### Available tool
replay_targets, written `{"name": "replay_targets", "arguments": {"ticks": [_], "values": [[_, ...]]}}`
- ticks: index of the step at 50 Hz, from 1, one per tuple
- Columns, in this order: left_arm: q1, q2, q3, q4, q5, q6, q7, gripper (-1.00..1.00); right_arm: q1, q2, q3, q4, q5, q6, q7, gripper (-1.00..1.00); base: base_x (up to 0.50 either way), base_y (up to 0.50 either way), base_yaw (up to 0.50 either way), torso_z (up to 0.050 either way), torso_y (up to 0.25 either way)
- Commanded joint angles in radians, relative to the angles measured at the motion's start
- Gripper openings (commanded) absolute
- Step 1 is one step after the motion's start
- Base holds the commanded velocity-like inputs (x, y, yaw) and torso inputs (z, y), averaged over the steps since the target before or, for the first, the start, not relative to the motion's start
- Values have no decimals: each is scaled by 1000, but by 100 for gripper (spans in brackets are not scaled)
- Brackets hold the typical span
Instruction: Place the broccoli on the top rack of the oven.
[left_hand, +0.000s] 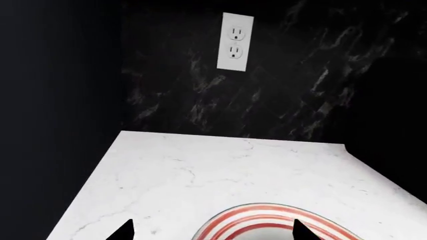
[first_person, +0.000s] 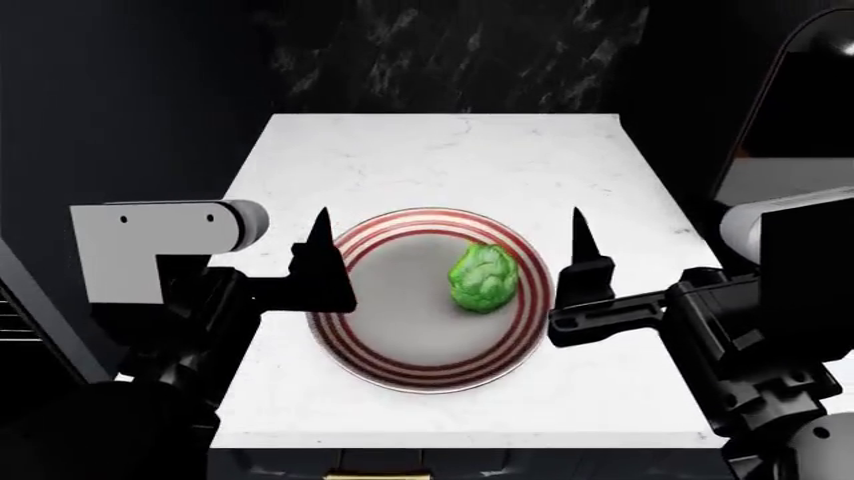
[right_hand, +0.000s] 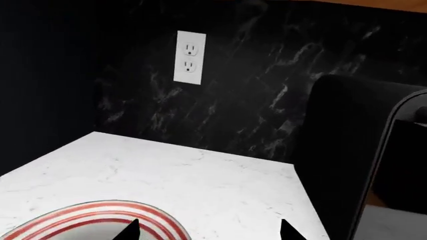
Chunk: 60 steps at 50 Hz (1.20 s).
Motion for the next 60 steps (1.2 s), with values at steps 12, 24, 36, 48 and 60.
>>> {"name": "replay_targets", "arguments": {"ticks": [12,24,36,48,60], "values": [[5,-31,38,-28,22,53,8,100,147,66,-164,105,423,-52,122,100,0,0,0,0,0],[16,-44,53,-37,34,79,16,100,129,29,-188,172,415,20,-62,100,0,0,0,0,0],[22,-53,84,-49,62,103,25,100,213,-4,-279,336,345,74,-92,100,0,0,0,0,0],[27,-64,99,-73,84,133,42,100,280,-33,-352,455,278,120,-119,100,0,0,0,0,0],[19,-67,124,-81,93,145,43,100,396,-52,-426,570,179,180,-158,100,0,0,0,0,0]]}}
